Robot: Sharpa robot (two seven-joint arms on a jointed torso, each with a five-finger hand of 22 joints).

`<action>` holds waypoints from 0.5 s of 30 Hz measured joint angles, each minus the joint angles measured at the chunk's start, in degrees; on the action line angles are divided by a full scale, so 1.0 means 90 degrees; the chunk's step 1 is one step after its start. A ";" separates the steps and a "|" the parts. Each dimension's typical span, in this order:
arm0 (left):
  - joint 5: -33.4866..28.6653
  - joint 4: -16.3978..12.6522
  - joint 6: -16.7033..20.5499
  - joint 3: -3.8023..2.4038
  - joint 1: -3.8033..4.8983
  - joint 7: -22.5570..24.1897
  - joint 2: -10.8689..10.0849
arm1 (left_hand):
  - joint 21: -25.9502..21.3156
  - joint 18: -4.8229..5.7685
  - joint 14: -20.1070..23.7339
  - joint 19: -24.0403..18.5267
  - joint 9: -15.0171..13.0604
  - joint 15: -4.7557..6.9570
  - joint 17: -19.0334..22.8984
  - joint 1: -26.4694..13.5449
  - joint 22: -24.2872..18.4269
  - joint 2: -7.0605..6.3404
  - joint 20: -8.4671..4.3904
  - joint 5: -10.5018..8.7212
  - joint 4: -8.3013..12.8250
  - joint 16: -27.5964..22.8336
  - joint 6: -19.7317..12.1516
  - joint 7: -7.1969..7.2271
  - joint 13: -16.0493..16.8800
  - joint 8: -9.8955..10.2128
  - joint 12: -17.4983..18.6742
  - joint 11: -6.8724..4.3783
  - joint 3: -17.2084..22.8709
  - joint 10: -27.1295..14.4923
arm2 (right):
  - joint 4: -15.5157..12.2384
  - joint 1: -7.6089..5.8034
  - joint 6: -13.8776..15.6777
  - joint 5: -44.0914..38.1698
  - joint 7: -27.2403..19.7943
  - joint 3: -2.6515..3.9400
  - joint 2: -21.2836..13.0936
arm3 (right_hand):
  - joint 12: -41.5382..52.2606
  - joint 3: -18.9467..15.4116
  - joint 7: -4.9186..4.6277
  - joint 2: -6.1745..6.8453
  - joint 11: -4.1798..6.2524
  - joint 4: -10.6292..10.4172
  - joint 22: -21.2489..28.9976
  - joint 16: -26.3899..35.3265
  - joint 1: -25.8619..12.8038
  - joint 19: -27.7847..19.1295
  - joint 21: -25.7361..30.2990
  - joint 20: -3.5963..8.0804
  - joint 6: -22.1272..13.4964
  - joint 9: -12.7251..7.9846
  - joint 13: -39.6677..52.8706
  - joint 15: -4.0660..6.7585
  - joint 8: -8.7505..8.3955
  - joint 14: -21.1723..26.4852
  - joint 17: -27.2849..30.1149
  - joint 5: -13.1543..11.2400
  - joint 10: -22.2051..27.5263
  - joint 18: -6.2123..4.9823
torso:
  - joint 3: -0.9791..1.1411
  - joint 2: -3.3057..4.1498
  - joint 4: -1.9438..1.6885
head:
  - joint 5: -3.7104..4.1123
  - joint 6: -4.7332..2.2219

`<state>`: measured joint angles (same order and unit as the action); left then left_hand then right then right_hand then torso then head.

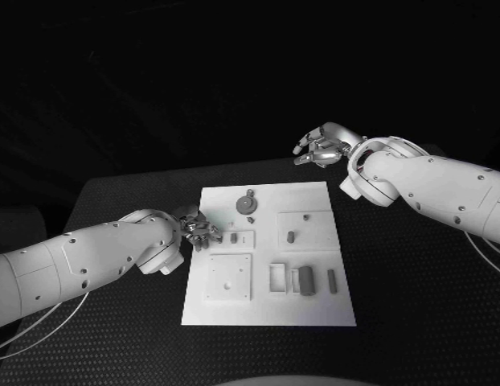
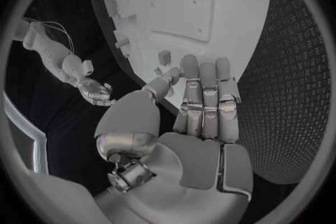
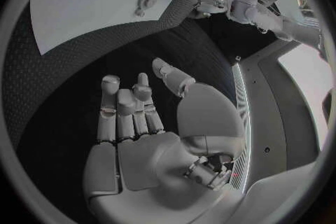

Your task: Assemble the parts on the task board

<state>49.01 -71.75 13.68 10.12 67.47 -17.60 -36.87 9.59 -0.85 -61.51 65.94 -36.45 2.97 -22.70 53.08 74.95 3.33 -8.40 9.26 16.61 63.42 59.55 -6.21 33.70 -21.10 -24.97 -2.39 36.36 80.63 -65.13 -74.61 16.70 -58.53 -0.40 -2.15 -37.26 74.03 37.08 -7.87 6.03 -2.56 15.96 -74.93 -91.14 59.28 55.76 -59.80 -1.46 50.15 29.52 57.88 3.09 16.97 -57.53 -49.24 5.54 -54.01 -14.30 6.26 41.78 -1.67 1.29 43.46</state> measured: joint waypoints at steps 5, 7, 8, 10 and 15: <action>0.0002 0.0006 0.0002 0.0000 0.0000 0.0011 0.0004 | 0.0000 0.0000 0.0000 0.0000 -0.0001 0.0000 -0.0006 0.0000 0.0000 0.0000 0.0000 0.0000 0.0001 0.0000 0.0000 0.0000 0.0000 0.0009 0.0000 0.0001 -0.0014 0.0000 | 0.0000 0.0000 -0.0001 0.0001 0.0000 0.0000 0.0000 | 0.0000 0.0000 0.0003 0.0000 0.0000 0.0000 0.0000 0.0000 0.0000 0.0000 0.0000 0.0000 0.0003 0.0000 -0.0006 0.0000 0.0000 0.0000 0.0005 0.0000 0.0000 0.0001 | 0.0000 0.0000 0.0000 | -0.0002 0.0003; 0.0007 0.0015 0.0001 0.0000 0.0000 0.0017 0.0007 | 0.0000 0.0000 0.0000 0.0000 -0.0002 0.0000 -0.0005 0.0000 0.0000 0.0000 0.0000 -0.0001 0.0001 -0.0001 0.0000 0.0000 0.0000 0.0018 0.0000 0.0001 -0.0014 0.0000 | 0.0000 0.0000 -0.0001 0.0001 0.0000 0.0000 0.0001 | 0.0000 0.0000 0.0004 0.0000 0.0000 0.0000 0.0000 0.0000 0.0000 0.0000 0.0000 0.0000 0.0004 -0.0001 -0.0006 0.0000 0.0000 0.0000 0.0005 0.0000 0.0000 0.0000 | 0.0000 0.0000 0.0000 | -0.0003 0.0005; 0.0008 0.0019 0.0000 0.0000 0.0000 0.0020 0.0008 | 0.0000 0.0000 0.0000 0.0000 -0.0003 0.0000 -0.0005 0.0000 -0.0001 0.0000 0.0000 -0.0001 0.0001 -0.0001 0.0000 0.0000 0.0000 0.0022 0.0000 0.0001 -0.0015 0.0000 | -0.0001 0.0000 -0.0001 0.0001 -0.0001 0.0000 0.0001 | 0.0000 0.0000 0.0004 0.0000 0.0000 0.0000 0.0000 0.0000 0.0000 0.0000 0.0000 0.0000 0.0004 -0.0001 -0.0006 0.0000 0.0000 0.0000 0.0005 0.0000 0.0000 0.0000 | 0.0000 0.0000 -0.0001 | -0.0003 0.0005; 0.0009 0.0030 -0.0005 0.0000 -0.0002 0.0024 0.0010 | 0.0000 0.0000 0.0000 0.0000 -0.0004 0.0000 -0.0005 0.0000 -0.0001 0.0000 0.0000 -0.0001 0.0000 -0.0001 0.0000 0.0000 -0.0001 0.0023 0.0000 0.0001 -0.0015 0.0000 | -0.0005 0.0000 -0.0002 0.0002 -0.0001 0.0000 0.0000 | 0.0000 0.0000 0.0004 0.0000 0.0000 0.0000 0.0000 0.0000 0.0000 0.0000 0.0000 0.0000 0.0004 -0.0001 -0.0006 0.0000 0.0000 0.0000 0.0005 0.0000 0.0000 0.0000 | 0.0000 0.0000 -0.0001 | -0.0012 0.0009; 0.0011 0.0060 -0.0012 0.0000 -0.0018 0.0024 0.0015 | 0.0000 0.0000 0.0000 0.0023 -0.0015 0.0000 -0.0005 0.0000 -0.0001 0.0000 -0.0023 -0.0002 0.0000 -0.0001 0.0000 0.0000 0.0004 0.0002 0.0000 0.0003 -0.0016 0.0000 | -0.0007 0.0000 -0.0002 0.0003 -0.0001 0.0000 -0.0010 | 0.0000 0.0000 0.0005 0.0000 0.0000 0.0000 0.0000 0.0000 0.0000 0.0000 0.0000 0.0000 0.0006 -0.0001 -0.0006 0.0000 0.0000 0.0000 0.0005 0.0000 0.0000 0.0000 | 0.0000 0.0000 -0.0002 | -0.0020 0.0022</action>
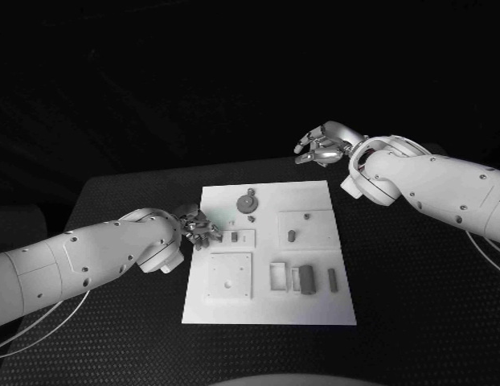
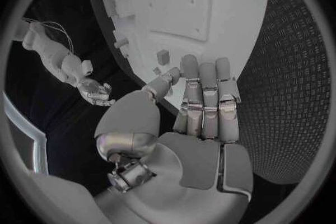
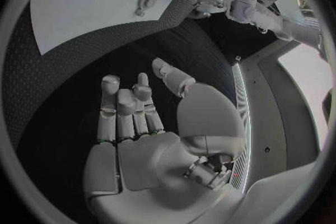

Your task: Assemble the parts on the task board

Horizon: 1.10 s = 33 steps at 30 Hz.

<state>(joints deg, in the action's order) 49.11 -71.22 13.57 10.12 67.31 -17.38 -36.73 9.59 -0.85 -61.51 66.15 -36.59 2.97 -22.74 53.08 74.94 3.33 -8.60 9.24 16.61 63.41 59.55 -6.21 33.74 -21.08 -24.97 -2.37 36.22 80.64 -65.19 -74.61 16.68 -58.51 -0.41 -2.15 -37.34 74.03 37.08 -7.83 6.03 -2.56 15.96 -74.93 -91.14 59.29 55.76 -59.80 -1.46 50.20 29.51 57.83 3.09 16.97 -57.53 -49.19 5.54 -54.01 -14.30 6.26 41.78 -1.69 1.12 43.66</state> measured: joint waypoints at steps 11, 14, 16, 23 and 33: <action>0.0247 -0.0030 0.0024 -0.0017 -0.0033 -0.0002 -0.0003 | 0.0000 0.0000 0.0000 0.0000 -0.0016 0.0000 0.0001 0.0000 -0.0001 0.0000 0.0000 -0.0013 -0.0003 0.0000 0.0000 0.0000 0.0000 -0.0006 0.0000 0.0003 -0.0005 0.0001 | -0.0002 0.0000 -0.0002 0.0002 0.0000 0.0000 -0.0008 | 0.0000 0.0000 0.0004 0.0000 0.0000 0.0000 0.0000 0.0000 0.0000 0.0000 0.0000 0.0000 0.0004 0.0005 -0.0005 0.0000 0.0000 0.0000 -0.0001 0.0000 0.0000 0.0000 | 0.0000 -0.0001 -0.0001 | 0.0002 0.0026; 0.0367 -0.0050 0.0054 -0.0024 -0.0050 -0.0003 -0.0006 | 0.0000 0.0000 0.0000 0.0000 -0.0014 0.0000 0.0001 0.0020 -0.0001 -0.0022 0.0000 -0.0023 0.0006 0.0000 0.0009 0.0009 0.0000 -0.0007 0.0000 0.0003 0.0013 0.0001 | -0.0002 0.0000 -0.0004 0.0003 0.0000 0.0000 -0.0011 | 0.0000 0.0000 0.0005 0.0000 0.0000 0.0000 0.0000 0.0000 0.0000 0.0000 0.0000 0.0000 0.0005 0.0005 -0.0005 0.0000 0.0000 0.0000 -0.0001 0.0000 0.0000 0.0000 | 0.0000 -0.0002 0.0000 | -0.0002 0.0031; 0.0448 -0.0063 0.0076 -0.0028 -0.0061 -0.0003 -0.0007 | 0.0000 0.0000 0.0000 0.0000 -0.0013 0.0000 0.0001 0.0025 -0.0001 -0.0027 0.0000 -0.0025 -0.0001 0.0000 0.0013 0.0013 -0.0001 -0.0007 0.0000 0.0004 0.0022 0.0001 | -0.0002 0.0000 -0.0005 0.0003 0.0000 0.0000 -0.0012 | 0.0000 0.0000 0.0005 0.0000 0.0000 0.0000 0.0000 0.0000 0.0000 0.0000 0.0000 0.0000 0.0005 0.0004 -0.0005 0.0000 0.0000 0.0000 -0.0001 0.0000 0.0000 0.0000 | 0.0000 -0.0002 -0.0001 | -0.0002 0.0032; 0.0664 -0.0112 0.0121 -0.0029 -0.0075 -0.0003 -0.0019 | 0.0000 0.0000 0.0000 0.0000 -0.0009 0.0000 0.0001 0.0024 -0.0002 -0.0027 0.0000 -0.0025 -0.0001 0.0000 0.0018 0.0018 -0.0001 -0.0007 0.0000 0.0006 0.0022 0.0002 | -0.0001 0.0000 -0.0009 0.0006 0.0000 0.0000 -0.0012 | 0.0000 0.0000 0.0006 0.0000 0.0000 0.0000 0.0000 0.0000 0.0000 0.0000 0.0000 0.0000 0.0006 0.0004 -0.0005 0.0000 0.0000 0.0000 -0.0001 0.0000 0.0000 0.0000 | 0.0000 -0.0002 -0.0001 | -0.0002 0.0037; 0.0868 -0.0171 0.0170 -0.0029 -0.0083 -0.0069 -0.0017 | 0.0000 0.0001 -0.0141 0.0127 -0.0039 0.0024 -0.0050 -0.0006 -0.0003 -0.0107 -0.0034 0.0598 -0.0001 -0.0001 0.0060 -0.0010 0.0060 -0.0005 -0.0002 -0.0033 0.0020 0.0087 | 0.0006 0.0000 -0.0013 0.0008 0.0000 0.0000 -0.0009 | 0.0000 0.0000 0.0008 0.0000 0.0000 0.0000 0.0000 0.0000 0.0000 0.0000 0.0000 0.0000 0.0009 0.0003 -0.0011 0.0000 0.0000 0.0000 0.0005 0.0000 0.0000 0.0000 | 0.0000 -0.0002 0.0002 | 0.0001 0.0043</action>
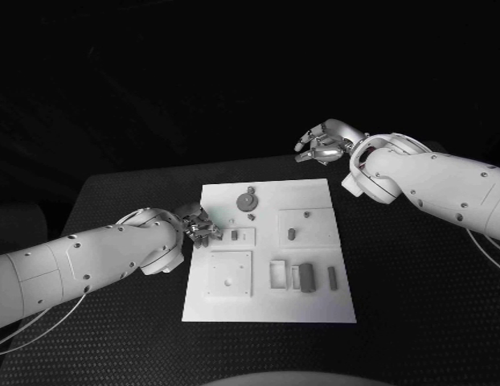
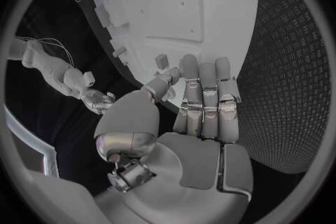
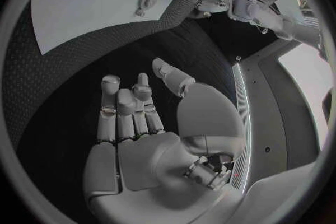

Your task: Assemble the parts on the task board

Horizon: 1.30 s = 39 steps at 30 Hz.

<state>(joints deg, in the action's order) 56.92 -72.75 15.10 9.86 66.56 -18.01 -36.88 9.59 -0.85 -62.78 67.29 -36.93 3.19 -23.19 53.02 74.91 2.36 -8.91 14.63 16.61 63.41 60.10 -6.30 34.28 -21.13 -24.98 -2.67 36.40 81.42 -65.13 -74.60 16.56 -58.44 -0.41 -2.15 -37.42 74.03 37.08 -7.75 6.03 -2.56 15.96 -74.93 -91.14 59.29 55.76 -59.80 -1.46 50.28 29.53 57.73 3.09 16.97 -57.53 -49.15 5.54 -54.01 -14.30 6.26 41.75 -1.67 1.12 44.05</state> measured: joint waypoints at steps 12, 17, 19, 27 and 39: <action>0.0713 -0.0067 0.0068 -0.0003 -0.0002 -0.0308 0.0082 | 0.0247 0.0000 -0.0234 0.0287 -0.0167 0.0145 -0.0206 -0.0157 -0.0001 -0.0207 -0.0127 0.0821 -0.0018 0.0262 0.0196 0.0012 0.0327 -0.0099 -0.0452 -0.0108 -0.0020 0.0189 | 0.0003 0.0001 -0.0004 0.0002 0.0000 0.0000 0.0004 | 0.0000 0.0000 -0.0016 0.0000 0.0000 0.0000 0.0000 0.0000 0.0000 0.0000 0.0000 0.0000 -0.0017 -0.0001 0.0000 0.0000 0.0000 0.0000 0.0000 0.0000 0.0000 0.0000 | 0.0001 0.0000 0.0001 | 0.0015 0.0007; 0.0933 -0.0076 0.0054 -0.0007 0.0003 -0.0411 0.0117 | 0.0361 0.0000 -0.0280 0.0363 -0.0242 0.0192 -0.0257 -0.0201 -0.0001 -0.0251 -0.0158 0.0872 -0.0040 0.0382 0.0281 0.0041 0.0447 -0.0139 -0.0648 -0.0145 -0.0042 0.0226 | 0.0006 0.0001 -0.0005 0.0002 0.0000 0.0000 0.0007 | 0.0000 0.0000 -0.0016 0.0000 0.0000 0.0000 0.0000 0.0000 0.0000 0.0000 0.0000 0.0000 -0.0016 0.0000 0.0001 0.0000 0.0000 0.0000 -0.0001 0.0000 0.0000 0.0000 | 0.0003 0.0001 0.0004 | 0.0015 0.0005; 0.0991 -0.0076 0.0054 -0.0009 0.0005 -0.0445 0.0133 | 0.0370 0.0000 -0.0282 0.0364 -0.0288 0.0194 -0.0262 -0.0224 -0.0001 -0.0274 -0.0159 0.0887 -0.0041 0.0394 0.0309 0.0058 0.0471 -0.0165 -0.0677 -0.0163 -0.0043 0.0244 | 0.0006 0.0001 -0.0006 0.0002 0.0000 0.0000 0.0008 | 0.0000 0.0000 -0.0016 0.0000 0.0000 0.0000 0.0000 0.0000 0.0000 0.0000 0.0000 0.0000 -0.0016 0.0004 -0.0005 0.0000 0.0000 0.0000 -0.0001 0.0000 0.0000 0.0000 | 0.0004 0.0001 0.0004 | 0.0015 0.0005; 0.1131 -0.0068 0.0052 -0.0015 0.0014 -0.0552 0.0205 | 0.0455 0.0000 -0.0283 0.0375 -0.0340 0.0194 -0.0285 -0.0265 0.0004 -0.0314 -0.0169 0.0938 -0.0045 0.0469 0.0346 0.0094 0.0532 -0.0232 -0.0798 -0.0167 -0.0047 0.0248 | 0.0005 0.0001 -0.0009 0.0003 0.0000 0.0000 0.0011 | 0.0000 0.0000 -0.0015 0.0000 0.0000 0.0000 0.0000 0.0000 0.0000 0.0000 0.0000 0.0000 -0.0015 0.0004 -0.0005 0.0000 0.0000 0.0000 -0.0001 0.0000 0.0000 0.0000 | 0.0004 0.0001 0.0000 | 0.0015 0.0013; 0.1226 -0.0142 -0.0042 -0.0023 0.0019 -0.0594 0.0338 | 0.0567 0.0000 -0.0304 0.0387 -0.0431 0.0215 -0.0299 -0.0264 0.0002 -0.0314 -0.0181 0.1031 -0.0054 0.0547 0.0384 0.0132 0.0609 -0.0196 -0.0966 -0.0174 -0.0073 0.0256 | 0.0004 0.0001 -0.0014 0.0003 0.0000 0.0000 0.0021 | 0.0025 0.0000 -0.0011 0.0000 0.0000 0.0000 0.0000 0.0000 0.0000 0.0000 0.0000 0.0000 -0.0011 0.0003 -0.0010 0.0000 0.0000 0.0000 0.0002 0.0000 0.0000 -0.0001 | 0.0004 0.0001 0.0001 | 0.0012 0.0029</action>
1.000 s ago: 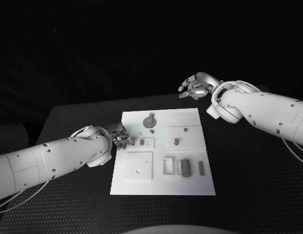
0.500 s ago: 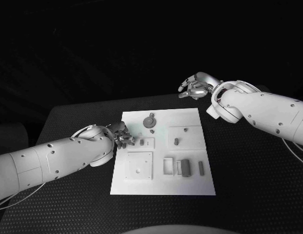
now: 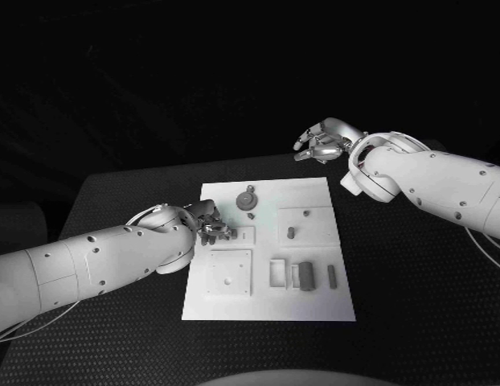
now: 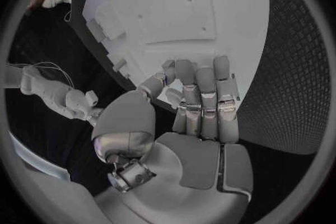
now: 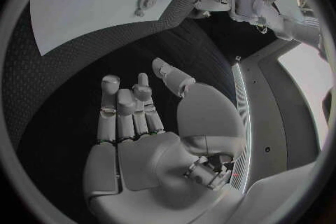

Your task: Assemble the parts on the task board

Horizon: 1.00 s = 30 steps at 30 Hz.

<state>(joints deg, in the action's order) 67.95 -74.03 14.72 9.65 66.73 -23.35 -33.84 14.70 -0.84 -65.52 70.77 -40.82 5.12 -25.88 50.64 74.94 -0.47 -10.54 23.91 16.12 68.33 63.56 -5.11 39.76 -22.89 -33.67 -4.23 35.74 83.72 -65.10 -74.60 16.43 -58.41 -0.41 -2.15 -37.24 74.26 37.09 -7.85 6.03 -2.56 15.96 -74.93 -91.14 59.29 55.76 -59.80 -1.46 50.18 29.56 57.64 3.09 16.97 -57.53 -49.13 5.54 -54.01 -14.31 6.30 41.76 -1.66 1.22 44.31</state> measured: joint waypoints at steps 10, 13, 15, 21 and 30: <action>0.0076 0.0012 -0.0125 -0.0008 0.0009 0.0001 -0.0008 | 0.0025 0.0000 0.0000 0.0000 -0.0021 0.0000 0.0001 0.0000 -0.0001 0.0000 0.0000 0.0000 0.0009 0.0000 -0.0001 0.0001 0.0000 0.0007 0.0000 0.0001 0.0008 -0.0001 | 0.0002 0.0000 -0.0004 0.0000 0.0000 0.0000 0.0004 | 0.0000 0.0000 0.0003 0.0000 0.0000 0.0000 0.0000 0.0000 0.0000 0.0000 0.0000 0.0000 0.0002 -0.0001 0.0000 0.0000 0.0000 0.0000 0.0003 0.0000 0.0000 0.0000 | -0.0002 0.0001 -0.0001 | 0.0000 0.0013; 0.0109 0.0013 -0.0142 -0.0009 0.0009 0.0001 -0.0015 | 0.0025 0.0000 0.0000 0.0000 -0.0019 0.0000 0.0001 0.0001 -0.0001 0.0001 0.0000 -0.0001 0.0011 0.0000 -0.0001 0.0002 0.0001 0.0007 -0.0025 0.0001 0.0010 -0.0001 | 0.0004 0.0000 -0.0004 0.0000 0.0000 0.0000 0.0005 | 0.0000 0.0000 0.0004 0.0000 0.0000 0.0000 0.0000 0.0000 0.0000 0.0000 0.0000 0.0000 0.0004 -0.0001 0.0000 0.0000 0.0000 0.0000 0.0002 0.0000 0.0000 0.0000 | -0.0004 0.0001 -0.0001 | 0.0000 0.0016; 0.0129 0.0018 -0.0148 -0.0009 0.0008 0.0001 -0.0021 | 0.0025 0.0000 0.0000 0.0000 -0.0019 0.0000 0.0001 0.0001 -0.0001 0.0001 0.0000 -0.0002 0.0012 0.0000 -0.0002 0.0002 0.0005 0.0010 -0.0025 0.0001 0.0011 -0.0001 | 0.0004 0.0000 -0.0004 0.0000 0.0000 0.0000 0.0005 | 0.0000 0.0000 0.0005 0.0000 0.0000 0.0000 0.0000 0.0000 0.0000 0.0000 0.0000 0.0000 0.0005 -0.0001 0.0000 0.0000 0.0000 0.0000 0.0002 0.0000 0.0000 0.0000 | -0.0004 0.0001 -0.0001 | 0.0001 0.0010; 0.0189 0.0021 -0.0151 -0.0008 0.0003 0.0013 -0.0064 | 0.0025 0.0000 0.0000 -0.0001 -0.0056 0.0000 0.0002 0.0001 -0.0002 0.0001 0.0001 -0.0003 0.0013 0.0000 -0.0004 0.0004 0.0005 0.0012 -0.0025 0.0002 0.0011 -0.0002 | 0.0007 0.0000 -0.0005 0.0001 0.0000 0.0000 0.0009 | 0.0000 0.0000 0.0007 0.0000 0.0000 0.0000 0.0000 0.0000 0.0000 0.0000 0.0000 0.0000 0.0007 0.0000 0.0000 0.0000 -0.0001 0.0000 0.0002 0.0000 0.0000 0.0000 | -0.0007 0.0002 -0.0001 | 0.0001 0.0001; 0.0290 0.0059 -0.0129 -0.0004 -0.0002 -0.0011 -0.0185 | 0.0049 0.0000 0.0000 -0.0001 -0.0038 0.0000 0.0002 0.0001 -0.0002 0.0001 0.0001 -0.0039 0.0018 0.0024 -0.0006 0.0008 0.0004 0.0034 -0.0049 0.0003 0.0016 -0.0003 | 0.0014 0.0003 -0.0006 0.0001 0.0000 0.0000 0.0010 | 0.0000 0.0000 0.0008 0.0000 0.0000 0.0000 0.0000 0.0000 0.0000 0.0000 0.0000 0.0000 0.0008 0.0004 -0.0006 0.0000 -0.0023 0.0000 0.0002 0.0000 0.0000 0.0000 | -0.0008 0.0004 -0.0002 | 0.0000 -0.0001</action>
<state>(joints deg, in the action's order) 70.56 -73.50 13.56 9.62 66.71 -23.45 -35.51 15.14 -0.84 -65.51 70.76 -41.16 5.12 -25.86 50.65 74.92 -0.46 -10.53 23.56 16.29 68.55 63.51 -5.04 39.80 -22.59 -34.11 -4.21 35.88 83.69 -64.97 -74.57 16.38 -58.40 -0.41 -2.15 -37.14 74.25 37.09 -7.78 6.03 -2.56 15.96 -74.93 -91.14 59.29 55.76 -59.80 -1.46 50.25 29.59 57.58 3.09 16.76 -57.53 -49.11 5.54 -54.01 -14.31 6.22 41.80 -1.68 1.22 44.30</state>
